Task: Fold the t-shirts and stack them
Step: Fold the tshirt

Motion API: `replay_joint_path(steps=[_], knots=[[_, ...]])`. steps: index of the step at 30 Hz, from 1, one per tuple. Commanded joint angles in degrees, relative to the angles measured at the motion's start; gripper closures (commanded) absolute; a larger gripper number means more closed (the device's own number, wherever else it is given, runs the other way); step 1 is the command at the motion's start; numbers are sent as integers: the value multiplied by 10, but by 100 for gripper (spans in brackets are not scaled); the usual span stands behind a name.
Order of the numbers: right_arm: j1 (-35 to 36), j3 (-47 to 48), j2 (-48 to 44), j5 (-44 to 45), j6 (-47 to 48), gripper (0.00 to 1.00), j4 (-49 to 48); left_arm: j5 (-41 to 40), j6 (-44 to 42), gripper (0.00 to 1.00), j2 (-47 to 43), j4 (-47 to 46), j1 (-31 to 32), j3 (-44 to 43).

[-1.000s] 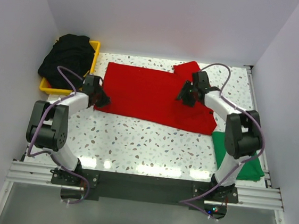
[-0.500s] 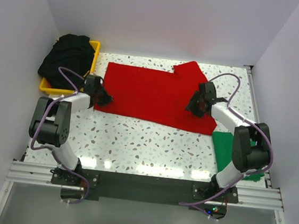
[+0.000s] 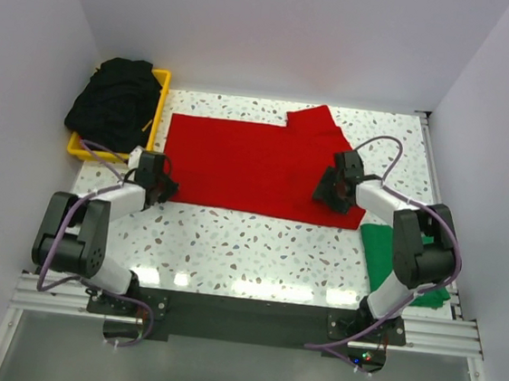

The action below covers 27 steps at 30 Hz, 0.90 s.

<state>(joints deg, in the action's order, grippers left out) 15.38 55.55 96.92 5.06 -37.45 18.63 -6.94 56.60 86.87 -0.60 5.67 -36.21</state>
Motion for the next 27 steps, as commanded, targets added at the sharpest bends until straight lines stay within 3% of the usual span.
replay_joint_path(steps=[1, 19, 23, 27], knots=[[-1, -32, -13, 0, 7, 30, 15, -76, 3, 85, -45, 73, -1, 50], [-1, -232, -209, -101, -43, 26, 52, -65, 4, 85, -264, 163, -1, 181], [-1, -231, -270, -105, -38, 25, 83, -63, 0, 85, -332, 201, -1, 178], [-1, -160, -286, -131, -15, 25, 80, -55, -30, 82, -355, 191, -1, 119]])
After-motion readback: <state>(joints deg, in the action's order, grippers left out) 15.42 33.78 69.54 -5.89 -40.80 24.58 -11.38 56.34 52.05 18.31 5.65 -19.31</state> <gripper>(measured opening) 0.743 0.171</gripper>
